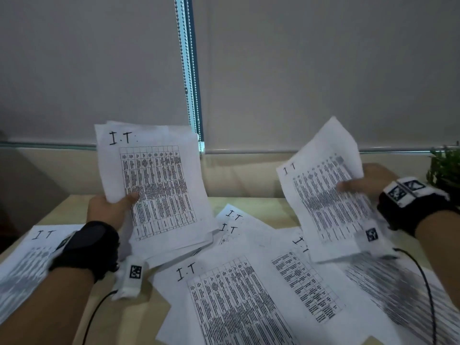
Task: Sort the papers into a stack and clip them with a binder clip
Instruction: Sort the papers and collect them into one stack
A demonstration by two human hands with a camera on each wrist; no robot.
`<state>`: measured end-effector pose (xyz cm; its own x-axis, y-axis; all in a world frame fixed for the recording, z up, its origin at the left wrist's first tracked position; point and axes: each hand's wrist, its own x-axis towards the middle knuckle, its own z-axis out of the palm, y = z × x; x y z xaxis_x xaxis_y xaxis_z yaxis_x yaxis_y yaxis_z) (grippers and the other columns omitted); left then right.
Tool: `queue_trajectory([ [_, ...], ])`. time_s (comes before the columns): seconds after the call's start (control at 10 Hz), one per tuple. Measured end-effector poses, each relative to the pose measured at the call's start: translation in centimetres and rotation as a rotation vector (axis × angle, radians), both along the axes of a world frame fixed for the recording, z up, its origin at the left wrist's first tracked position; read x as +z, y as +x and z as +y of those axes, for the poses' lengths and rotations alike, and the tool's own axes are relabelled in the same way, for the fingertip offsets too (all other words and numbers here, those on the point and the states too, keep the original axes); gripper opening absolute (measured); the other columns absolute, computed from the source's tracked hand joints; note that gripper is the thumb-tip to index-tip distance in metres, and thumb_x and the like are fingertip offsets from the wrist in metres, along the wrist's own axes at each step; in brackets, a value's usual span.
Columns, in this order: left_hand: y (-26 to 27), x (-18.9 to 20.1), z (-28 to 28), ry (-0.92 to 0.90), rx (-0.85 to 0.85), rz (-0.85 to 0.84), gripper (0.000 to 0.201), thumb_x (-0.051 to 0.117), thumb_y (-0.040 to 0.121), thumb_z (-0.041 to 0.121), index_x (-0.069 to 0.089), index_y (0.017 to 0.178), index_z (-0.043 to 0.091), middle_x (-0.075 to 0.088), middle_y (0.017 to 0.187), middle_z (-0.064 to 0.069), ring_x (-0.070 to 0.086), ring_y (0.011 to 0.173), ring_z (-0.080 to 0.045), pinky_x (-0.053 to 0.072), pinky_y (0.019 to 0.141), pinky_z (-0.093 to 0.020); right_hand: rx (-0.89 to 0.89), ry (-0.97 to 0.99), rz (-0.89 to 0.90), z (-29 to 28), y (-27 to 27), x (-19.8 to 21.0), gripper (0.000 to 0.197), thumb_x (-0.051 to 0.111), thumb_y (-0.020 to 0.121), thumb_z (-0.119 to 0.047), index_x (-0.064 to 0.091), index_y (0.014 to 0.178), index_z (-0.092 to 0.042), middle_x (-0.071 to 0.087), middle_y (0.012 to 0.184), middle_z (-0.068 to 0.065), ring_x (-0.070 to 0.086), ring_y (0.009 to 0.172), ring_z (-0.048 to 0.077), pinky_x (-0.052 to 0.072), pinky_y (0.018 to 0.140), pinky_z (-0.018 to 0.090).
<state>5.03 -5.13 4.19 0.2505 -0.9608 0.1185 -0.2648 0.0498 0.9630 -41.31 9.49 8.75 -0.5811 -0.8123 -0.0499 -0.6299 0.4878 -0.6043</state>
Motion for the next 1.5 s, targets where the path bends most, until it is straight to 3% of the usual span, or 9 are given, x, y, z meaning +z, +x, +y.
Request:
queue_trajectory([
  [0.2, 0.3, -1.0, -0.2, 0.014, 0.011, 0.021, 0.046, 0.073, 0.081, 0.021, 0.06, 0.115, -0.007, 0.064, 0.11, -0.024, 0.054, 0.087, -0.025, 0.041, 0.078, -0.033, 0.164, -0.213, -0.398, -0.1, 6.4, 3.1, 0.079, 0.09, 0.036, -0.044, 0.07, 0.101, -0.005, 0.074, 0.096, 0.014, 0.069, 0.09, 0.035, 0.052, 0.085, 0.054],
  [0.3, 1.2, -1.0, 0.0, 0.006, 0.045, 0.039, 0.044, 0.072, 0.083, 0.023, 0.059, 0.113, -0.007, 0.061, 0.099, -0.017, 0.054, 0.087, -0.026, 0.04, 0.077, -0.034, 0.256, -0.011, -0.423, -0.3, 10.9, -2.5, 0.101, 0.086, 0.016, -0.058, 0.07, 0.101, -0.006, 0.076, 0.083, 0.002, 0.072, 0.076, 0.02, 0.058, 0.076, 0.035],
  [0.5, 3.5, -1.4, -0.1, -0.041, 0.101, 0.041, 0.04, 0.072, 0.083, 0.02, 0.059, 0.111, -0.005, 0.056, 0.097, -0.011, 0.051, 0.089, -0.022, 0.038, 0.078, -0.032, 0.242, 0.472, 0.072, -0.6, 19.5, -11.0, 0.077, 0.074, 0.068, -0.052, 0.043, 0.125, -0.01, 0.053, 0.12, 0.007, 0.055, 0.107, 0.024, 0.049, 0.085, 0.033],
  [0.6, 3.7, -1.6, -0.2, -0.06, 0.08, 0.069, 0.03, 0.072, 0.082, 0.016, 0.06, 0.105, 0.002, 0.057, 0.097, -0.01, 0.051, 0.09, -0.021, 0.038, 0.078, -0.032, 0.174, 0.569, 0.284, -1.8, 21.4, -11.4, 0.08, 0.073, 0.067, -0.051, 0.034, 0.125, -0.011, 0.041, 0.125, 0.01, 0.046, 0.117, 0.027, 0.043, 0.095, 0.037],
  [0.8, 3.1, -1.7, -0.4, -0.056, 0.038, 0.098, 0.022, 0.072, 0.083, 0.017, 0.055, 0.095, 0.01, 0.058, 0.095, -0.01, 0.053, 0.088, -0.022, 0.039, 0.077, -0.031, 0.099, 0.53, 0.116, -2.9, 22.0, -12.5, 0.079, 0.069, 0.071, -0.031, 0.028, 0.135, -0.008, 0.043, 0.132, 0.014, 0.045, 0.122, 0.034, 0.042, 0.101, 0.046],
  [1.1, 3.1, -2.0, 0.0, -0.057, 0.037, 0.078, 0.027, 0.071, 0.083, 0.018, 0.061, 0.107, 0.008, 0.059, 0.095, -0.009, 0.054, 0.088, -0.022, 0.039, 0.078, -0.031, 0.105, 0.453, 0.05, -2.3, 22.4, -10.9, 0.043, 0.065, 0.082, -0.02, 0.055, 0.122, -0.006, 0.055, 0.128, 0.014, 0.053, 0.119, 0.029, 0.044, 0.093, 0.033],
  [1.2, 3.1, -2.1, 0.0, -0.051, 0.046, 0.061, 0.036, 0.072, 0.083, 0.018, 0.062, 0.114, 0.001, 0.06, 0.098, -0.01, 0.054, 0.088, -0.023, 0.041, 0.079, -0.032, 0.126, 0.483, 0.087, -2.1, 22.8, -10.5, 0.019, 0.063, 0.081, -0.018, 0.062, 0.098, -0.01, 0.058, 0.118, 0.01, 0.053, 0.113, 0.032, 0.044, 0.093, 0.035],
  [1.3, 3.0, -2.1, -0.1, -0.042, 0.049, 0.058, 0.039, 0.072, 0.083, 0.02, 0.062, 0.115, 0.002, 0.061, 0.099, -0.01, 0.056, 0.088, -0.024, 0.043, 0.082, -0.033, 0.08, 0.491, 0.104, -1.7, 23.3, -10.0, 0.018, 0.058, 0.079, -0.019, 0.041, 0.072, -0.014, 0.047, 0.116, 0.01, 0.042, 0.114, 0.03, 0.04, 0.099, 0.042],
  [1.5, 2.9, -2.3, 0.0, -0.067, 0.042, 0.055, 0.04, 0.072, 0.082, 0.02, 0.062, 0.117, 0.003, 0.066, 0.109, -0.015, 0.057, 0.09, -0.024, 0.043, 0.083, -0.033, 0.106, 0.447, 0.101, -1.7, 24.1, -10.0, 0.035, 0.051, 0.089, -0.022, 0.048, 0.123, -0.011, 0.04, 0.131, 0.013, 0.04, 0.124, 0.03, 0.037, 0.102, 0.039],
])
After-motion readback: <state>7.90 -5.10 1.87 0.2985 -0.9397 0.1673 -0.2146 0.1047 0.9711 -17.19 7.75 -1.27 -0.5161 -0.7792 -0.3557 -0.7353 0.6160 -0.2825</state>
